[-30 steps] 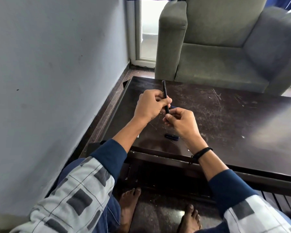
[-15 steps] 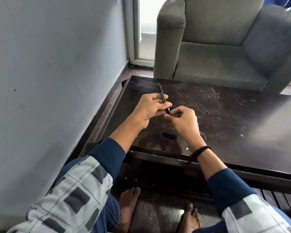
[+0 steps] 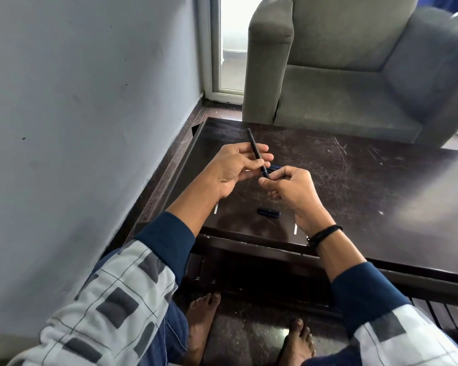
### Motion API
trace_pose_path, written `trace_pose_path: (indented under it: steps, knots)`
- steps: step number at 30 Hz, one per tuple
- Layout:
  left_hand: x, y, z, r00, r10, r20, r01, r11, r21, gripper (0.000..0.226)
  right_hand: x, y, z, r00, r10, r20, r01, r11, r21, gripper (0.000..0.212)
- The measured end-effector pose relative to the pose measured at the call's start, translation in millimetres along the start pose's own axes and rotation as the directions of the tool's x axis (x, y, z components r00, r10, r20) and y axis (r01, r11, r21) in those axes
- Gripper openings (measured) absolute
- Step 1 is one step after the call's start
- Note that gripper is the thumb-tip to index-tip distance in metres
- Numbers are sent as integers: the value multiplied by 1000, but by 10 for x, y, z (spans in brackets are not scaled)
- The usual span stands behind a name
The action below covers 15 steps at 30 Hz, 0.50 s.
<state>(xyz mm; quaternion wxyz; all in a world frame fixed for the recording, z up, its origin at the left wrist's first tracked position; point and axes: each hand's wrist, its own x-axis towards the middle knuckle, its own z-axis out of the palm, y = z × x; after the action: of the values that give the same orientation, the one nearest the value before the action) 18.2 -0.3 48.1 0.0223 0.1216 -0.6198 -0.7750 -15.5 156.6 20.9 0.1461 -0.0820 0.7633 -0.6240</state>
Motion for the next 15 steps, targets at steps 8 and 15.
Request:
trace_pose_path:
  steps: [8, 15]
  knots:
    - [39, -81, 66, 973, 96, -208, -51, 976, 210, 29, -20, -21, 14, 1000, -16, 14, 16, 999, -29, 23]
    - [-21, -5, 17, 1000, 9, -22, -7, 997, 72, 32, 3, -26, -26, 1000, 9, 20, -10, 999, 41, 22]
